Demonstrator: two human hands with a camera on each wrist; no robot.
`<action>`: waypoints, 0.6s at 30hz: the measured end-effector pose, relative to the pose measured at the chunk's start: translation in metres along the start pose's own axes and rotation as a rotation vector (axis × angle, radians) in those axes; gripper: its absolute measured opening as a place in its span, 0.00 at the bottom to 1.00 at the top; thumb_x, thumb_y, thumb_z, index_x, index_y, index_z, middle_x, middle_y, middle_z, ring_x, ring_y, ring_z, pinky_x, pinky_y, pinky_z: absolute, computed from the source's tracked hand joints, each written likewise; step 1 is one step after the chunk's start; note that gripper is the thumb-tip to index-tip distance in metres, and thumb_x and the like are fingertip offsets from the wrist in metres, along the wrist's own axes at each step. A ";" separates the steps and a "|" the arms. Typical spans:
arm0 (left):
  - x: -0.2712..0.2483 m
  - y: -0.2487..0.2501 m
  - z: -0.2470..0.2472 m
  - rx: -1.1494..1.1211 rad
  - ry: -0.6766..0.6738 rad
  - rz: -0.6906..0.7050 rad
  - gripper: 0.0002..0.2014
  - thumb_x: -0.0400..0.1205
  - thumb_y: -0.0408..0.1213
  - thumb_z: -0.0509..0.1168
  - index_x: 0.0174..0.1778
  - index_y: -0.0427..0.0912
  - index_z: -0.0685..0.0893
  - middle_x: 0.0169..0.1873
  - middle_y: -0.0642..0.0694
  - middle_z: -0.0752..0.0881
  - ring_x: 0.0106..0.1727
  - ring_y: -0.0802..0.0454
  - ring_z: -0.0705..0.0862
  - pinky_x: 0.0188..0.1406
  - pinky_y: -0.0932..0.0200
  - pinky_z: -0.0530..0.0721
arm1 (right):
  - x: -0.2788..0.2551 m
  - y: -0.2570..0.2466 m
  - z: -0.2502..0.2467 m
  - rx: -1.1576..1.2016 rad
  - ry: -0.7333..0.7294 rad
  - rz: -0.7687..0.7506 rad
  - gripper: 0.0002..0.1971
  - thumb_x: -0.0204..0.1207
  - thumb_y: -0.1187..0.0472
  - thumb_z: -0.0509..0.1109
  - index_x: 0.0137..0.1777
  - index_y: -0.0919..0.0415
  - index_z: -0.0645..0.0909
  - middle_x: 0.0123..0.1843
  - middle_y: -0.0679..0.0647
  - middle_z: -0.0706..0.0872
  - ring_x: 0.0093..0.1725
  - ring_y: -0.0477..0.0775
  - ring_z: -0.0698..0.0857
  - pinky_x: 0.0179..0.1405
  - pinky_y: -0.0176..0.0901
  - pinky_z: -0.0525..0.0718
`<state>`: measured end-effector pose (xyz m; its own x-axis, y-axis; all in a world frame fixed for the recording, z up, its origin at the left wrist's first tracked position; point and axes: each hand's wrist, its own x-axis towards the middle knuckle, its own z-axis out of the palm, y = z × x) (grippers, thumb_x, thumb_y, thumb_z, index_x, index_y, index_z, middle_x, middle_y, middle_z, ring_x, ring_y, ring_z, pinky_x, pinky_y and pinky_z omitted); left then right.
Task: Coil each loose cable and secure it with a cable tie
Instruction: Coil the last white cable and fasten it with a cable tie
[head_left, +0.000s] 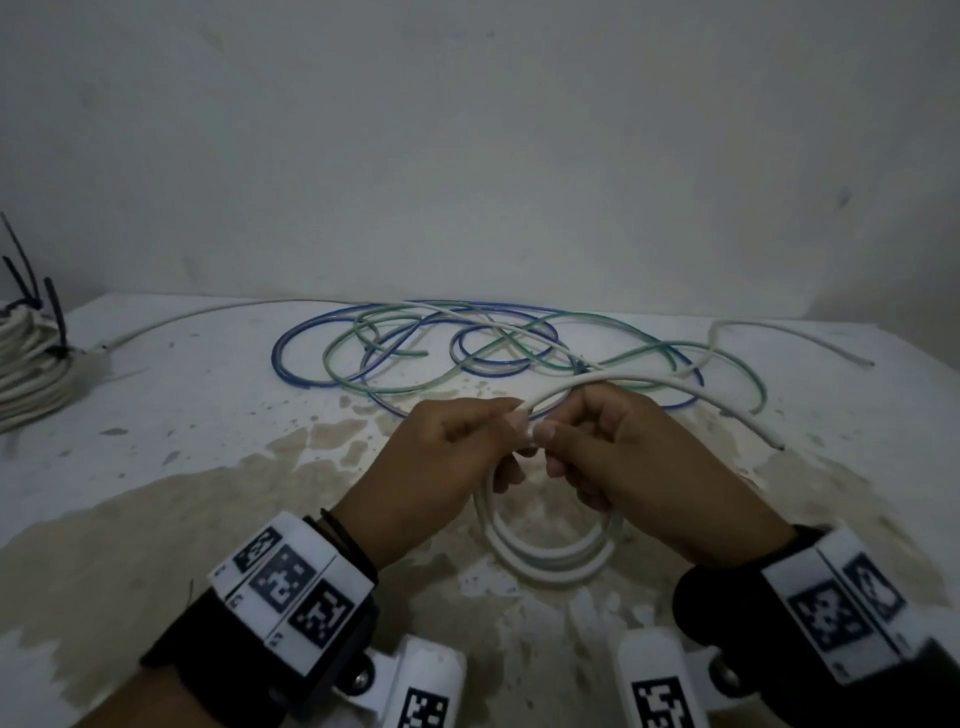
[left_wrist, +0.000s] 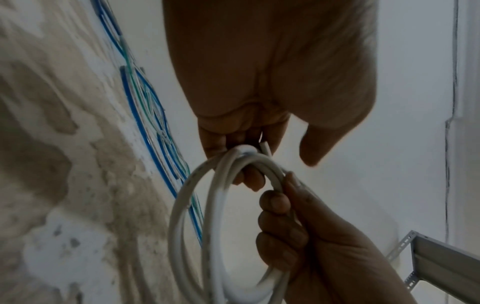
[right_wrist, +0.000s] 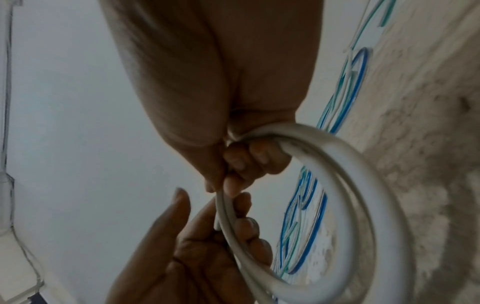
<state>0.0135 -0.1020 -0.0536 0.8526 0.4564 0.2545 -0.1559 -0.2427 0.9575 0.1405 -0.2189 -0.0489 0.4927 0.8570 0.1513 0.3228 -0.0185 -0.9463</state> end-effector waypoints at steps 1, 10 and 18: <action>-0.001 0.001 0.002 0.097 -0.001 0.051 0.09 0.82 0.37 0.67 0.47 0.34 0.89 0.27 0.52 0.85 0.28 0.58 0.82 0.32 0.67 0.80 | -0.001 -0.001 0.000 0.006 0.004 -0.005 0.09 0.78 0.59 0.70 0.36 0.59 0.79 0.27 0.52 0.84 0.21 0.47 0.72 0.23 0.40 0.69; -0.003 -0.003 0.002 0.126 0.099 0.070 0.15 0.82 0.32 0.65 0.64 0.42 0.85 0.25 0.60 0.84 0.27 0.63 0.78 0.32 0.69 0.77 | -0.002 -0.001 0.004 0.029 0.060 -0.036 0.11 0.78 0.59 0.70 0.35 0.62 0.82 0.35 0.73 0.84 0.26 0.53 0.75 0.25 0.43 0.73; -0.001 -0.005 -0.003 0.293 0.199 0.145 0.12 0.83 0.32 0.63 0.58 0.47 0.87 0.29 0.62 0.85 0.28 0.71 0.78 0.33 0.77 0.73 | -0.010 -0.007 0.003 -0.402 0.051 -0.080 0.09 0.77 0.50 0.68 0.37 0.49 0.85 0.30 0.39 0.85 0.31 0.35 0.82 0.34 0.25 0.73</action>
<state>0.0120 -0.0984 -0.0583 0.7143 0.5495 0.4334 -0.0937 -0.5386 0.8373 0.1313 -0.2259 -0.0447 0.4897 0.8372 0.2434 0.6468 -0.1617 -0.7453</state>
